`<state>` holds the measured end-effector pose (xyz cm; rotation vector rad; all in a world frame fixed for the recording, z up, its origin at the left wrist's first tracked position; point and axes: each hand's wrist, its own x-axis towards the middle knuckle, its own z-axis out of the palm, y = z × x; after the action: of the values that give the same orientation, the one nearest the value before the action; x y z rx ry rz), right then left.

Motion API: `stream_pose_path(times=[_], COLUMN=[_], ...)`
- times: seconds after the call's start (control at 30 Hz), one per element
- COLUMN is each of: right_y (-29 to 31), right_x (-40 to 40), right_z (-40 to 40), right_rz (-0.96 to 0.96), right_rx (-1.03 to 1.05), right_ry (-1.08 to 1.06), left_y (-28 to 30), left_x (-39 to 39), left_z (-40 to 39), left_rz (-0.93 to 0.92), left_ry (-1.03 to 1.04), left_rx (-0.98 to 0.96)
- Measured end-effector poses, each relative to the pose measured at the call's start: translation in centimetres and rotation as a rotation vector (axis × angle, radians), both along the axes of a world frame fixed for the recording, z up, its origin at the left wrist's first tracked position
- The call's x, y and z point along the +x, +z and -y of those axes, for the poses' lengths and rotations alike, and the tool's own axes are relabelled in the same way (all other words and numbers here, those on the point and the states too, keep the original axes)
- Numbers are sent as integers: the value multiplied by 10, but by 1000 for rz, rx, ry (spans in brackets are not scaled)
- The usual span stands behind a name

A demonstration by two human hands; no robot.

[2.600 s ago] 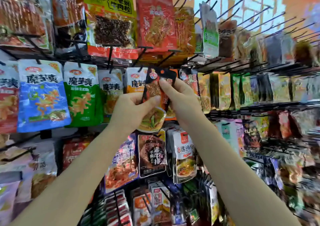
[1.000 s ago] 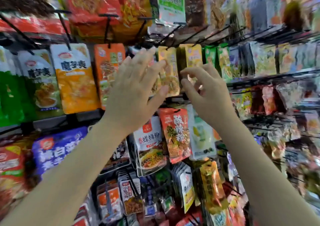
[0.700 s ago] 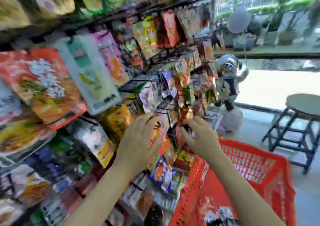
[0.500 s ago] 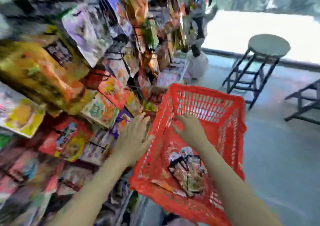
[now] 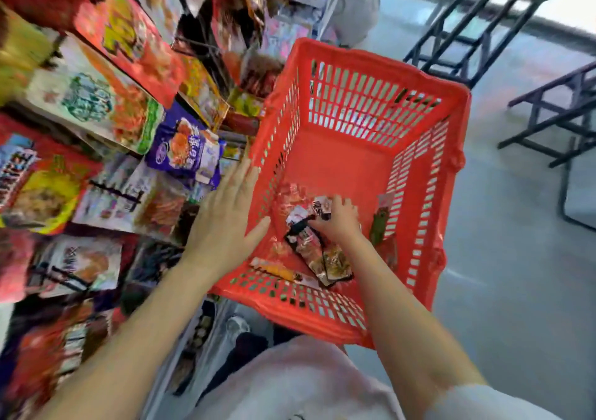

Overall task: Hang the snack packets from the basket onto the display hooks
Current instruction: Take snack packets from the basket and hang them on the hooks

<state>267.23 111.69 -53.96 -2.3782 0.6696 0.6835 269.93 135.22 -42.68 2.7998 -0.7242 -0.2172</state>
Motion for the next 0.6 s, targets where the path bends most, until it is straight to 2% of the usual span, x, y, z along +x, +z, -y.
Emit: stream_pose_path(times=[0.13,0.3,0.4,0.6], right_y=[0,0,-5,0], right_x=[-3,-11,-11,-15], right_z=[9,7,0,-21], right_rz=[39,-182,-299,-394], right_rx=[117,-58,49,16], right_ry=[-68,21,51,403], left_y=[4,11,13,12], left_x=[-1,-2,-3,-4], left_z=[0,3,5,5], left_rz=[-39,-121,-134,-150], left_ry=[-12,25,51,73], left_rx=[17,51,49,25])
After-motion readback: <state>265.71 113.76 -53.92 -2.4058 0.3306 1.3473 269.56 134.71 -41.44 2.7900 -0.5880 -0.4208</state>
